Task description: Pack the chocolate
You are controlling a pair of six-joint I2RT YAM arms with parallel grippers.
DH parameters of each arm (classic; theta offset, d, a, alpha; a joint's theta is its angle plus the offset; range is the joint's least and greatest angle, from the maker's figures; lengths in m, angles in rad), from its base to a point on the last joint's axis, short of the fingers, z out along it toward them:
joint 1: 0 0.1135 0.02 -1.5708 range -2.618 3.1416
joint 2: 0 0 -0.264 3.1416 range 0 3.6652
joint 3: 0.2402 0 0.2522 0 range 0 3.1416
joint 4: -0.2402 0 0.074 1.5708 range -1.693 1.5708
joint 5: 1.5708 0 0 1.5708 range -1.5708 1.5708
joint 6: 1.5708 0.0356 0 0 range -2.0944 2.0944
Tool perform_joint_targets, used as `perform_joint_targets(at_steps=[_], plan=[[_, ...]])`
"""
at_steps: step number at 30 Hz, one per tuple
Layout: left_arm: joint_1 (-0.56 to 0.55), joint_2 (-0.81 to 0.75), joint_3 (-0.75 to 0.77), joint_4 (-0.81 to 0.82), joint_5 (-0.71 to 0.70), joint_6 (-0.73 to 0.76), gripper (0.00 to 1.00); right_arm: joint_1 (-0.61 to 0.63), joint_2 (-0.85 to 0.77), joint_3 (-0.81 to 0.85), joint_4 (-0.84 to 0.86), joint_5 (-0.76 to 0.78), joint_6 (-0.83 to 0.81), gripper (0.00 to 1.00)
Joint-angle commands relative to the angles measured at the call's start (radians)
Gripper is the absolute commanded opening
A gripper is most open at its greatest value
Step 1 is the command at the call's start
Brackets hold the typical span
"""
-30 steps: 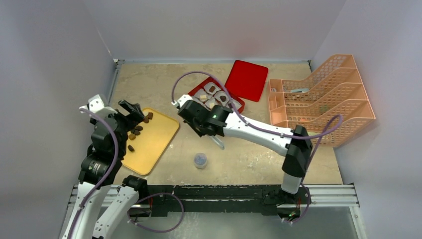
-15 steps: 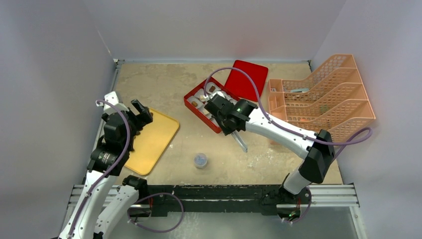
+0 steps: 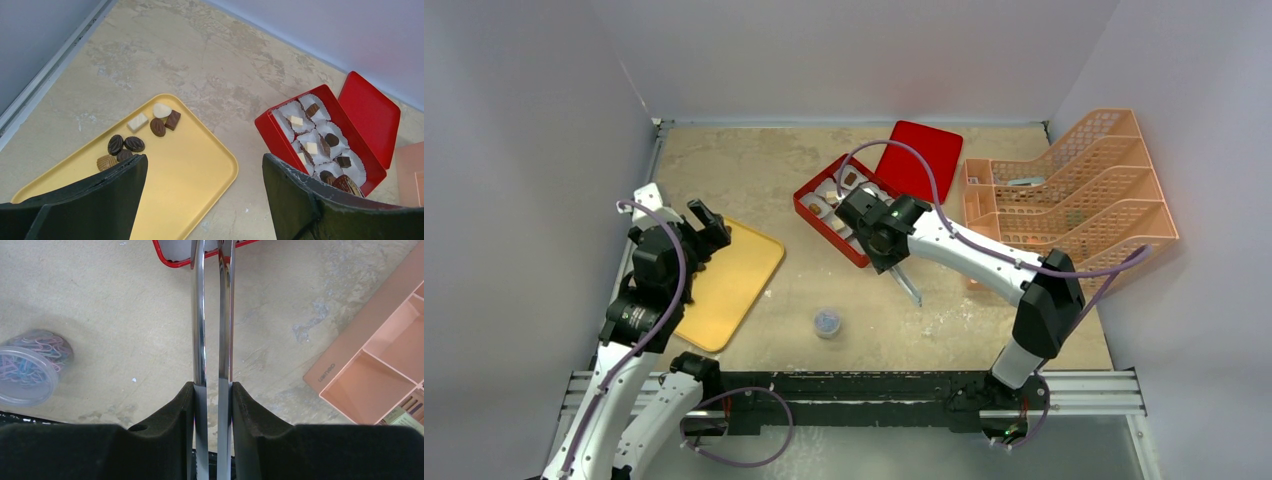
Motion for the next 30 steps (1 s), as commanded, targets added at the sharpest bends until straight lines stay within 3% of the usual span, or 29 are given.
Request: perform_joint_targets(at_steps=[1, 22, 30], plan=[[0.003, 0.004, 0.023, 0.057, 0.002, 0.018, 0.84, -0.002, -0.004, 0.034, -0.033, -0.021, 0.022, 0.21], [0.003, -0.004, 0.016, 0.042, -0.003, 0.011, 0.84, -0.002, -0.011, 0.038, -0.068, -0.030, 0.050, 0.36], [0.002, -0.010, 0.014, 0.042, -0.010, 0.011, 0.84, -0.002, -0.014, 0.074, -0.090, -0.028, 0.058, 0.36]])
